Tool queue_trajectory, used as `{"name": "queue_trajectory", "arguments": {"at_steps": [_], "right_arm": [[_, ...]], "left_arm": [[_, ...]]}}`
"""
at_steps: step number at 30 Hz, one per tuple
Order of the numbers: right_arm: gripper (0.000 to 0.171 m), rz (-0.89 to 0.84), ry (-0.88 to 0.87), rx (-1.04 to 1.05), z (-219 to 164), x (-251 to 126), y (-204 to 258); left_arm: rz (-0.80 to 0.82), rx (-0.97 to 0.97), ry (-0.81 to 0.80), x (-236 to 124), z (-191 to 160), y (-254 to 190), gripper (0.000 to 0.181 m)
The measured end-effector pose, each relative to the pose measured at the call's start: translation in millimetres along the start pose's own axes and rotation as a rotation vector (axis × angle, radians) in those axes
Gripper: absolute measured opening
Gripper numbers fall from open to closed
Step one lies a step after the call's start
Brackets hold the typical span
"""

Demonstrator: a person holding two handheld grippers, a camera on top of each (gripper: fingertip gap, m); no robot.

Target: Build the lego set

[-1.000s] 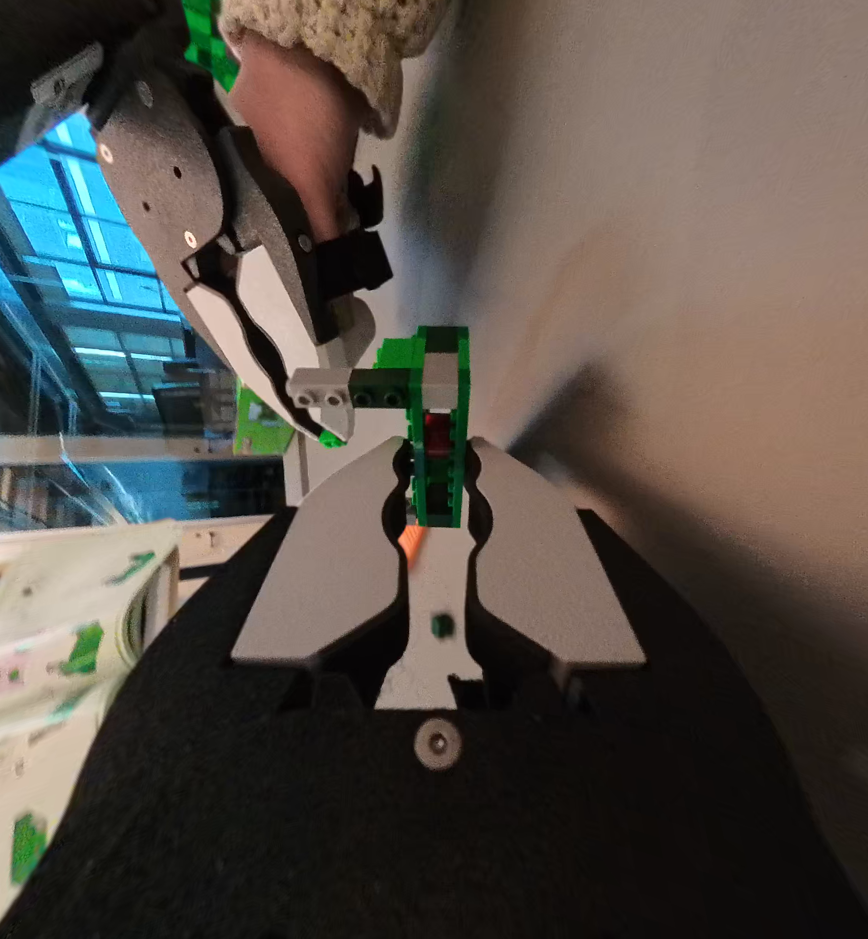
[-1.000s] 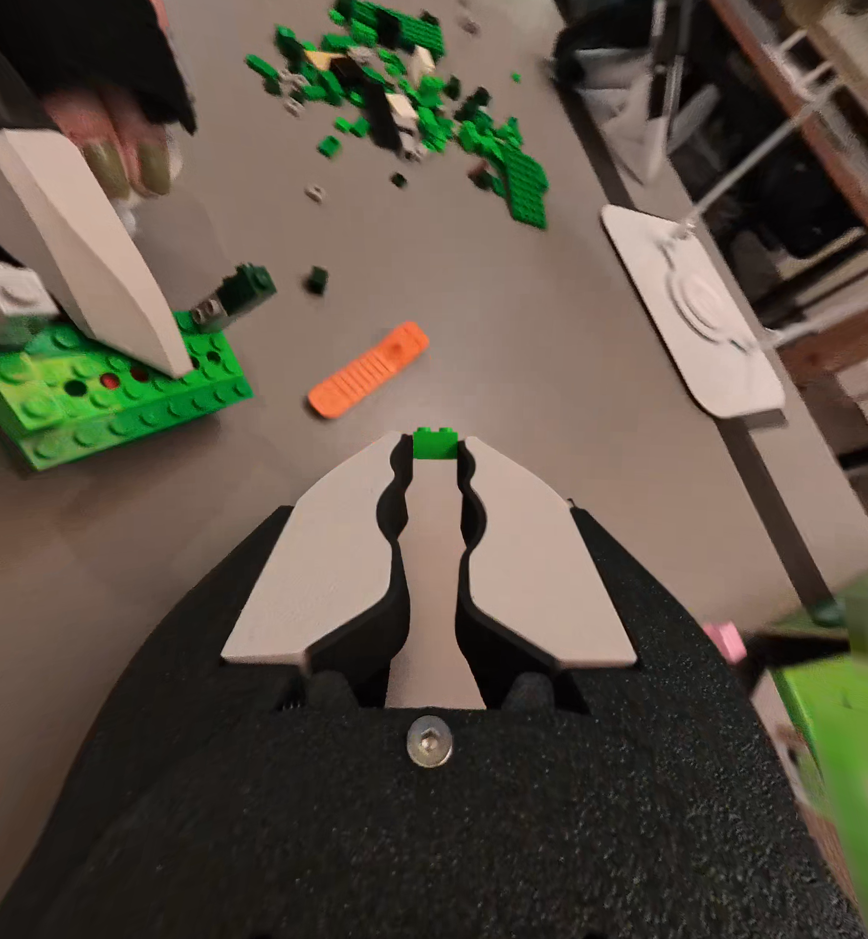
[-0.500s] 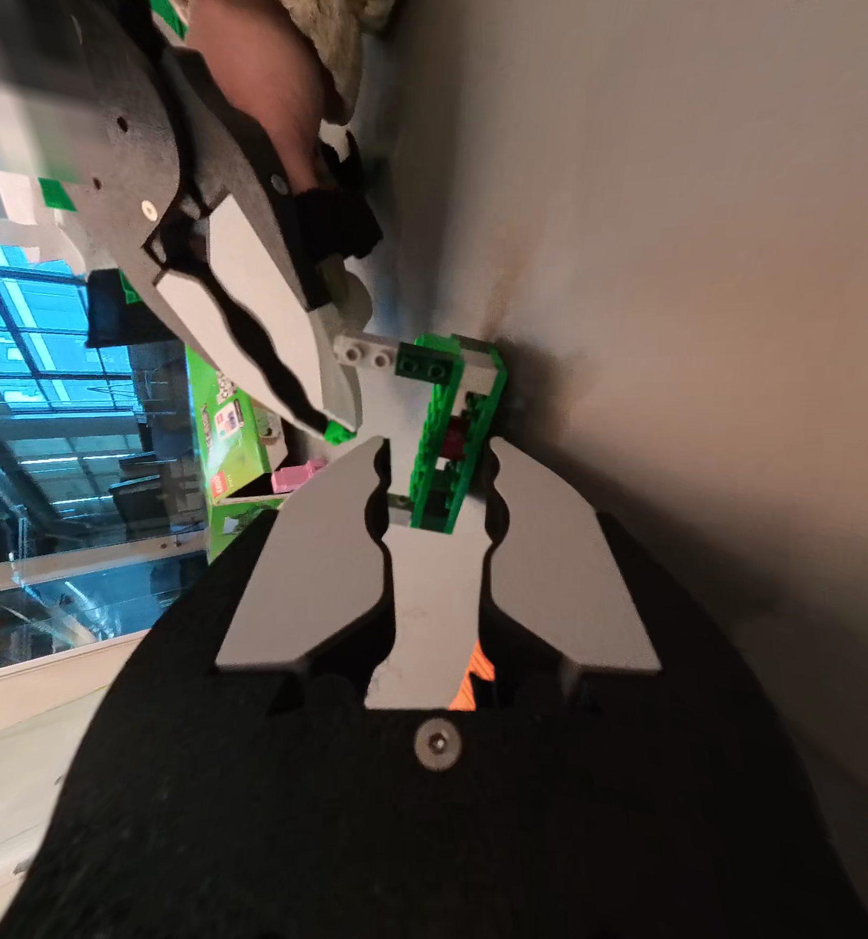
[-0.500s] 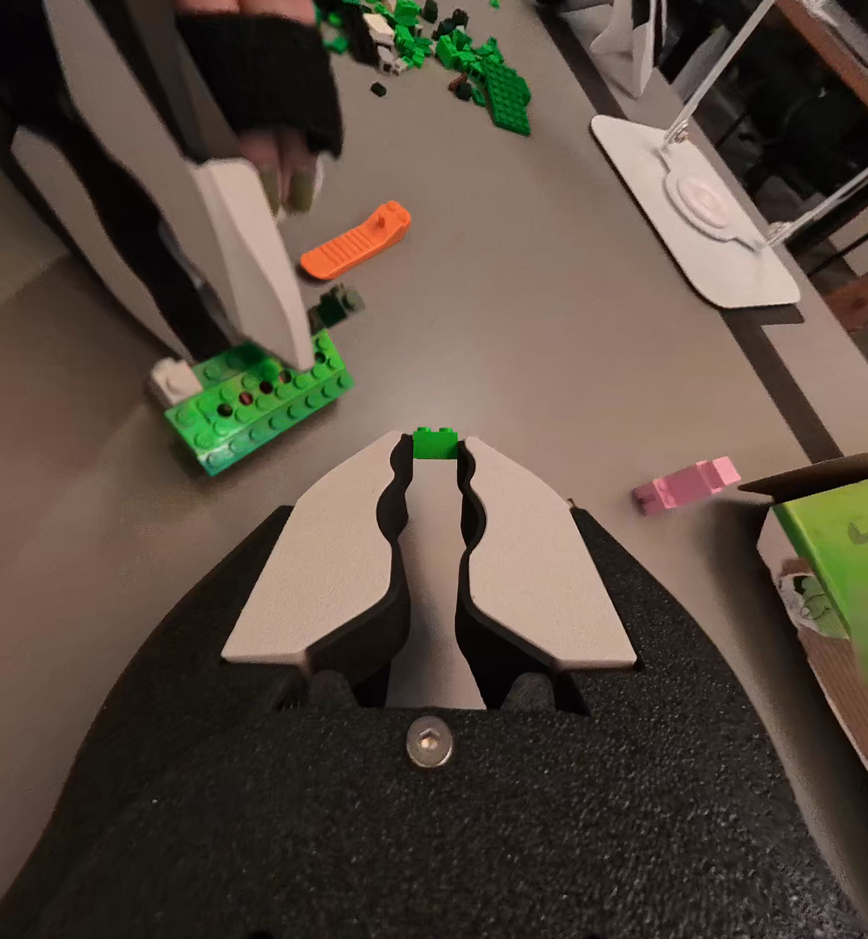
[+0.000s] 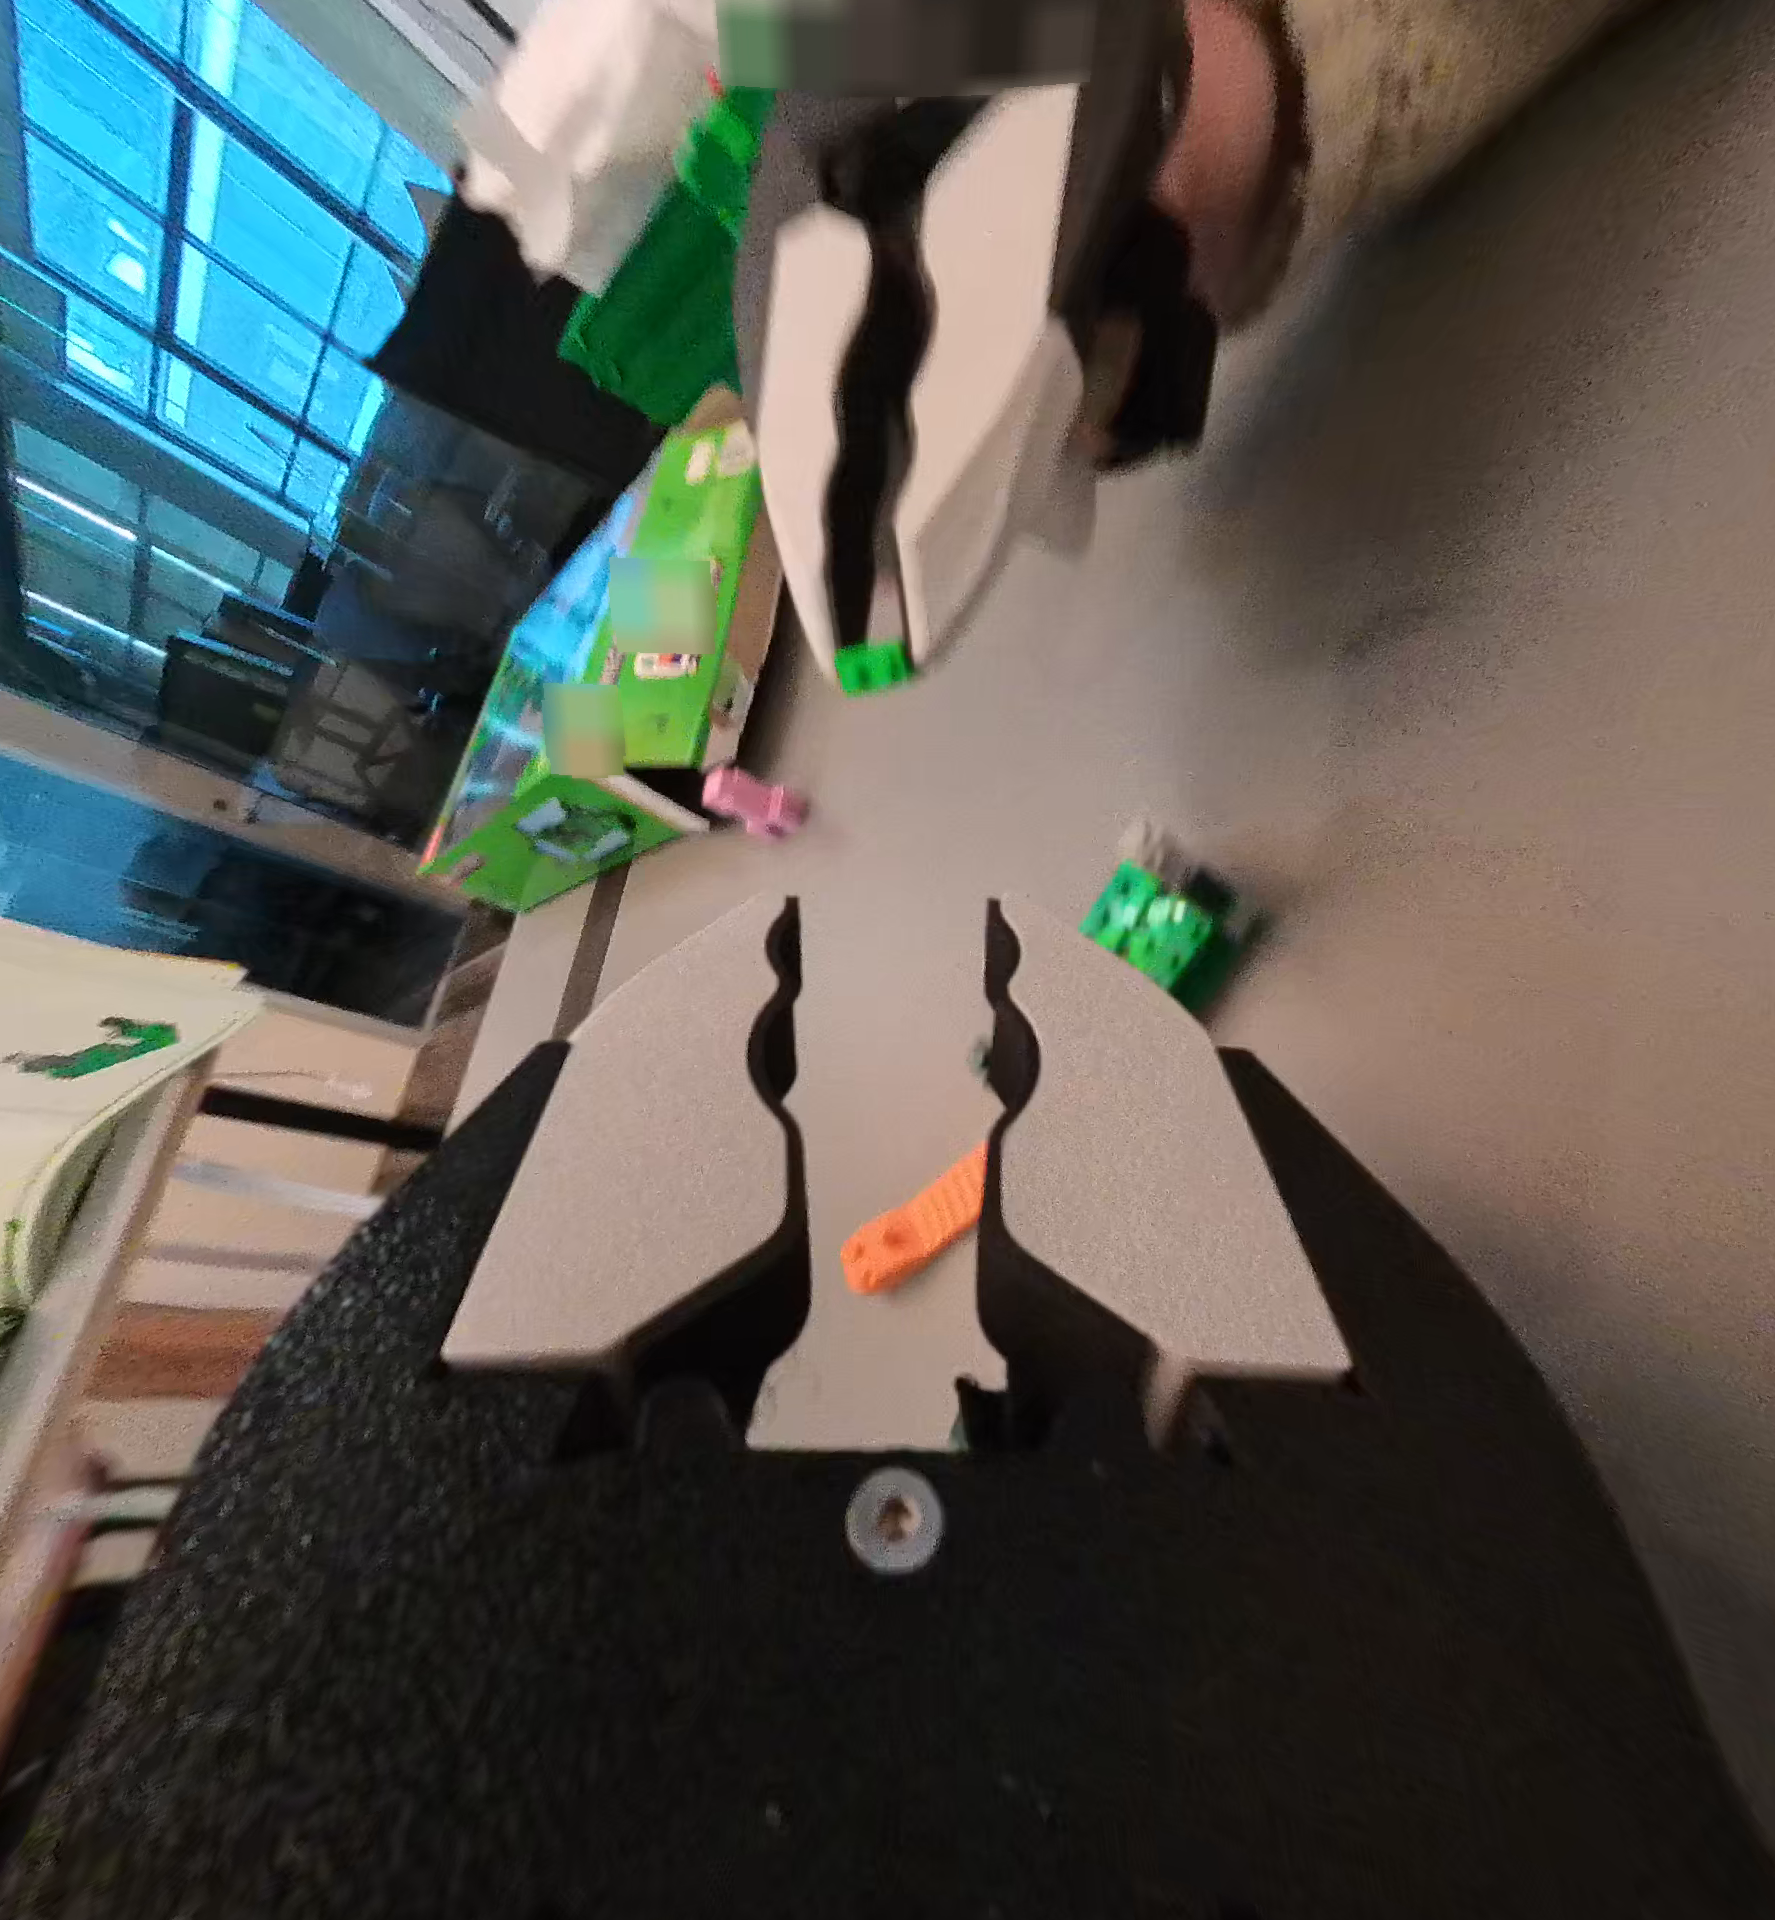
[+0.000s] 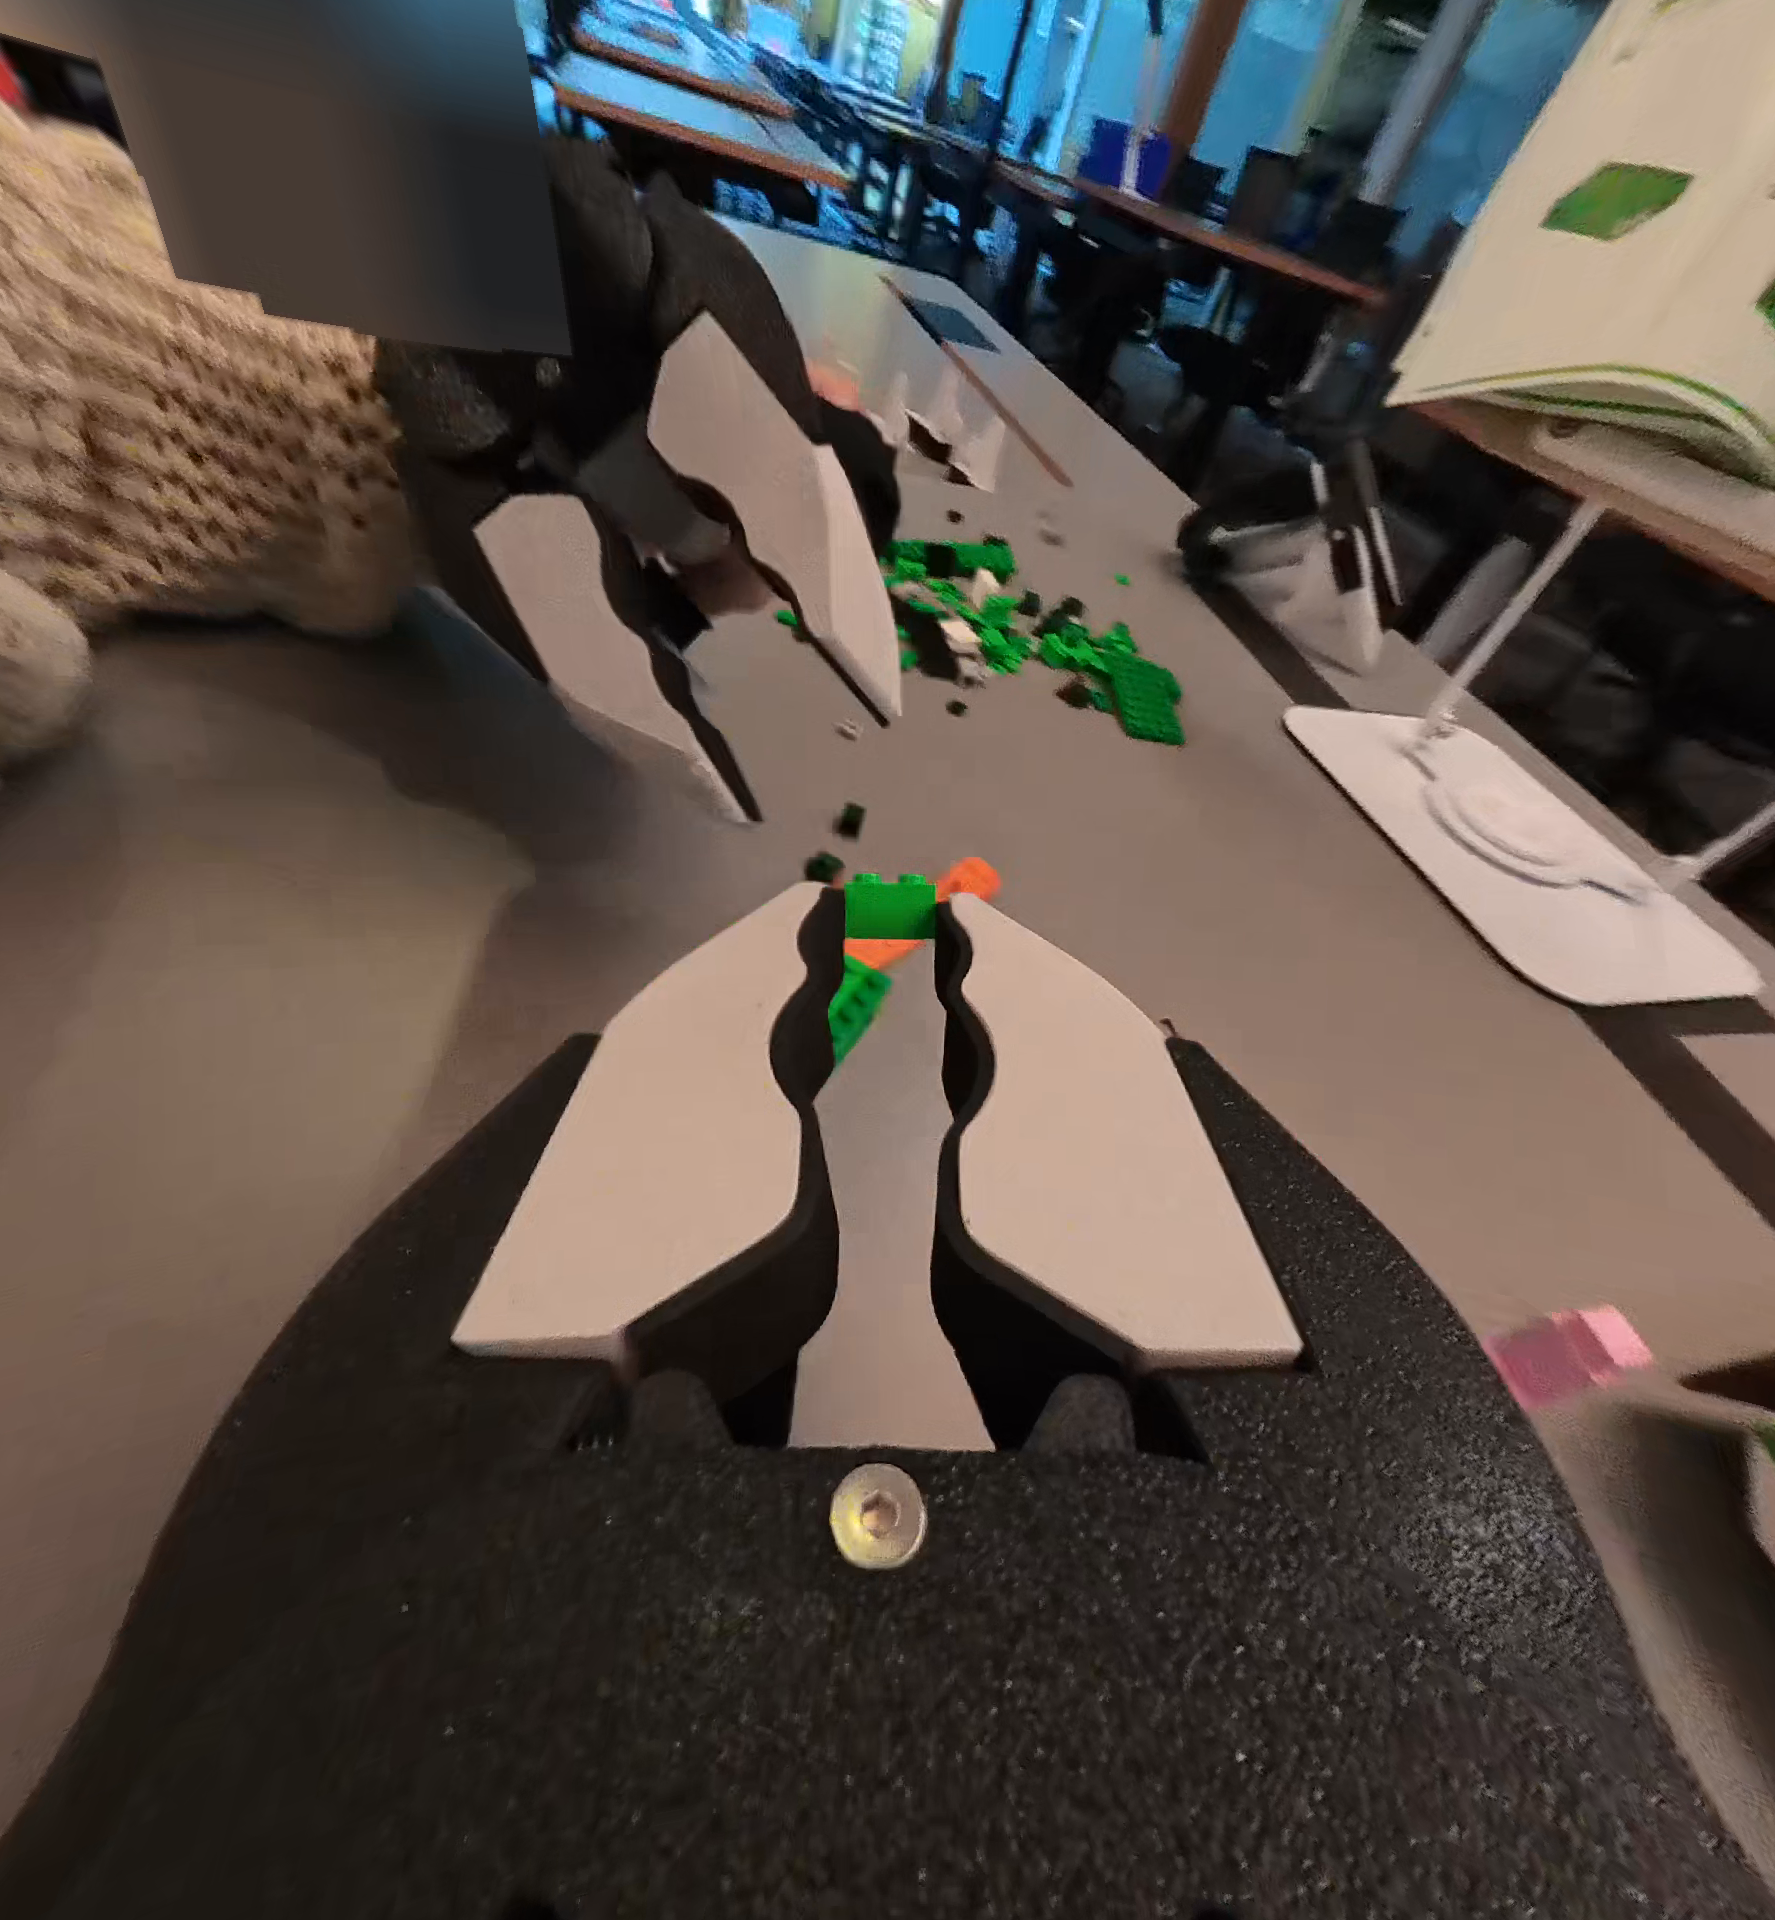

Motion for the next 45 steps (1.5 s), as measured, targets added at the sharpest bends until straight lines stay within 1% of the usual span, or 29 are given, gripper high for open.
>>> {"name": "queue_trajectory", "arguments": {"at_steps": [1,2,4,5,7,9,11,12,14,16,17,18,20,21,24,26,27,28,30,31,32,33,34,36,37,39,41,43,45], "right_arm": [[0.016,0.026,-0.017,0.02,4.2,2.3,1.9],[0.016,0.058,-0.042,0.047,9.3,4.2,4.4],[0.016,0.099,-0.09,0.121,20.5,8.0,7.2],[0.016,0.118,-0.107,0.147,25.1,9.7,9.2],[0.016,0.126,-0.13,0.18,31.3,13.0,10.8],[0.016,0.137,-0.134,0.199,34.2,15.8,13.6],[0.016,0.15,-0.138,0.216,35.9,17.6,16.4],[0.016,0.154,-0.136,0.221,35.7,18.1,17.1],[0.016,0.205,-0.141,0.223,36.3,17.0,22.5],[0.028,0.295,-0.157,0.279,39.6,13.0,25.9],[0.033,0.363,-0.146,0.349,40.3,11.1,26.4],[0.034,0.458,-0.114,0.438,39.8,9.1,28.6],[0.031,0.678,-0.026,0.603,38.3,3.7,37.6],[0.031,0.746,0.003,0.656,37.7,2.8,40.1],[0.031,0.876,0.052,0.722,37.3,3.6,49.4],[0.023,0.918,0.068,0.731,38.2,6.1,54.4],[0.015,0.941,0.073,0.733,39.1,6.1,56.4],[0.015,0.955,0.088,0.736,38.0,6.3,57.3],[0.008,0.964,0.101,0.721,33.5,5.1,55.4],[0.007,0.94,0.093,0.717,31.2,6.0,50.7],[0.007,0.917,0.085,0.707,28.7,6.0,45.5],[0.007,0.876,0.076,0.694,25.1,6.6,38.5],[0.007,0.813,0.068,0.671,20.0,8.0,29.9],[0.007,0.676,0.077,0.6,5.7,11.1,13.9],[0.007,0.598,0.096,0.557,-3.6,14.1,5.7],[0.007,0.476,0.128,0.482,-19.4,19.6,-7.6],[0.007,0.389,0.177,0.407,-33.5,25.2,-15.3],[0.007,0.331,0.273,0.325,-49.7,30.0,-15.3],[0.007,0.305,0.371,0.251,-63.1,31.5,-10.8]], "left_arm": [[0.009,-0.028,-0.051,-0.6,10.8,2.7,0.033],[0.036,-0.03,-0.082,-1.0,19.4,7.3,0.034],[0.143,0.047,-0.064,-0.1,27.6,19.6,0.035],[0.212,0.136,-0.035,0.0,29.3,25.0,0.035],[0.297,0.353,0.003,1.8,34.3,24.4,0.036],[0.358,0.482,0.033,5.0,36.4,20.8,0.029],[0.435,0.537,0.037,4.2,38.1,22.2,0.015],[0.453,0.545,0.031,3.1,38.4,22.2,0.013],[0.441,0.507,-0.026,0.2,41.7,19.4,0.012],[0.379,0.413,-0.147,-4.5,49.7,13.8,0.012],[0.33,0.359,-0.219,-7.1,54.2,10.3,0.012],[0.277,0.298,-0.295,-10.1,58.7,7.0,0.012],[0.204,0.162,-0.417,-16.9,64.8,8.0,0.012],[0.164,0.121,-0.464,-19.5,67.2,7.2,0.012],[0.087,0.064,-0.524,-22.4,70.5,3.8,0.012],[0.054,0.072,-0.51,-19.7,68.6,-1.1,0.012],[0.037,0.079,-0.509,-18.7,68.2,-4.3,0.012],[0.027,0.077,-0.51,-18.2,68.1,-5.9,0.012],[0.008,0.037,-0.49,-16.0,64.7,-7.2,0.012],[0.015,-0.004,-0.461,-13.1,60.5,-5.8,0.012],[0.049,-0.047,-0.408,-9.6,52.8,-1.7,0.017],[0.113,-0.092,-0.325,-6.7,40.5,5.0,0.035],[0.15,-0.143,-0.229,-5.5,26.8,7.9,0.047],[0.117,-0.28,-0.076,-2.6,9.3,-3.0,0.071],[0.095,-0.331,-0.007,-0.2,2.8,-11.3,0.08],[0.059,-0.421,0.119,7.2,-10.2,-28.3,0.092],[0.041,-0.469,0.207,17.0,-20.7,-40.6,0.105],[0.035,-0.503,0.247,26.1,-24.7,-44.7,0.112],[0.021,-0.508,0.254,30.0,-23.2,-46.0,0.113]]}}
Point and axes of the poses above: each gripper's, where its closed fingertips meet, x out along the fingers, z out of its top, y = z × x across the jaws, the point moved 1 cm from there along -x, back along the fingers, and after that the axes turned 9 degrees about x, right-handed, at the moved point
